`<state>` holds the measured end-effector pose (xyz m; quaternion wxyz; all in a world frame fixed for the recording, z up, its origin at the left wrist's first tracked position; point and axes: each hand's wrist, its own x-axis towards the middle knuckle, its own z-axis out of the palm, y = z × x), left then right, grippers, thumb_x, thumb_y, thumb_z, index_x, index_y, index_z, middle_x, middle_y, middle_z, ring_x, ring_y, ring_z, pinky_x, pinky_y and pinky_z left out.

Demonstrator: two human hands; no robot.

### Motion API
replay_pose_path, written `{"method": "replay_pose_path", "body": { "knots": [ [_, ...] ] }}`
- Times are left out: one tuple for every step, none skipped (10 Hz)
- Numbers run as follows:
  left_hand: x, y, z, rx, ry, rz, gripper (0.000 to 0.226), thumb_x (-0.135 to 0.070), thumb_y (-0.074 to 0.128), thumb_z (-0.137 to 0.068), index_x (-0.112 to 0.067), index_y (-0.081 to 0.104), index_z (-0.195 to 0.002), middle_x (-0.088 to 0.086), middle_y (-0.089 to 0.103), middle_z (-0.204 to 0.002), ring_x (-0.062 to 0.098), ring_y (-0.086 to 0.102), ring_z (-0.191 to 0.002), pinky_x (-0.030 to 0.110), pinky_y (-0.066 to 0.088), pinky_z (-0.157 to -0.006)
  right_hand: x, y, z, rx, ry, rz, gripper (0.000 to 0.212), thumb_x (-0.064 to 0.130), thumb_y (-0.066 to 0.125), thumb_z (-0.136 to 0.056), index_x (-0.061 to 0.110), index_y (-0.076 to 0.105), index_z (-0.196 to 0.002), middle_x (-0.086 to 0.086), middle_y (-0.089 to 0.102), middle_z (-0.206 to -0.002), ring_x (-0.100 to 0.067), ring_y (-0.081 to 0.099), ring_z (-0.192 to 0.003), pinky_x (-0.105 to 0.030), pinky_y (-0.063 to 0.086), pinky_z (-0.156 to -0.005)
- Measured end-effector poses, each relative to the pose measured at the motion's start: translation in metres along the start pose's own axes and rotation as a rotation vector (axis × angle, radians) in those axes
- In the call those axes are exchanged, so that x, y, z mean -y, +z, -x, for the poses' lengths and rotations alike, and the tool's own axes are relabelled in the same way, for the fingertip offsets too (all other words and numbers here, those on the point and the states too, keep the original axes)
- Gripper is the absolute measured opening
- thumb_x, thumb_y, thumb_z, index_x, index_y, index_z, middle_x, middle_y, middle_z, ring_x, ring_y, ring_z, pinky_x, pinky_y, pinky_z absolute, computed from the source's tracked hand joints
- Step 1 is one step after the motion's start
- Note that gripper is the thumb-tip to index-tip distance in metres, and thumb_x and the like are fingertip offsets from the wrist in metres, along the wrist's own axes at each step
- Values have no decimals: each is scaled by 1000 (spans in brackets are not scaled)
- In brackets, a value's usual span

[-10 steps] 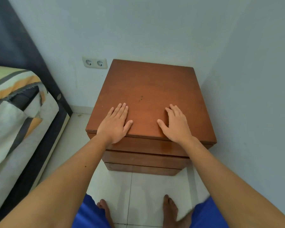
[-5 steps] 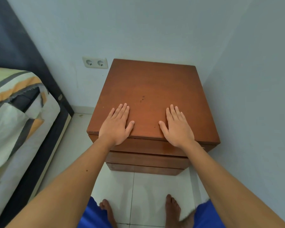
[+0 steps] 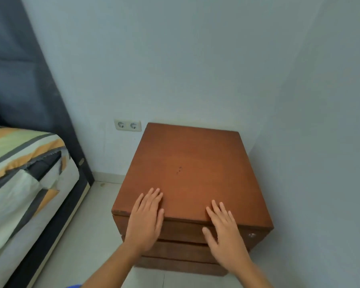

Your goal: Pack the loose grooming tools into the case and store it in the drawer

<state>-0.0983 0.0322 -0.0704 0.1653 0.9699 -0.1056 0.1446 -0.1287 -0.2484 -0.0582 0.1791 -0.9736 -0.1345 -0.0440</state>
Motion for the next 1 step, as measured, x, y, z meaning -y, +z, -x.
{"method": "replay_pose_path", "body": {
  "knots": [
    [-14, 30, 62, 0, 44, 101, 70, -50, 50, -96, -13, 51, -156, 2, 38, -169, 12, 6, -165, 40, 8, -132, -16, 29, 41, -7, -151, 74, 62, 64, 39, -99, 33, 41, -152, 14, -5, -175, -9, -10, -161, -19, 9, -121]
  ]
}}
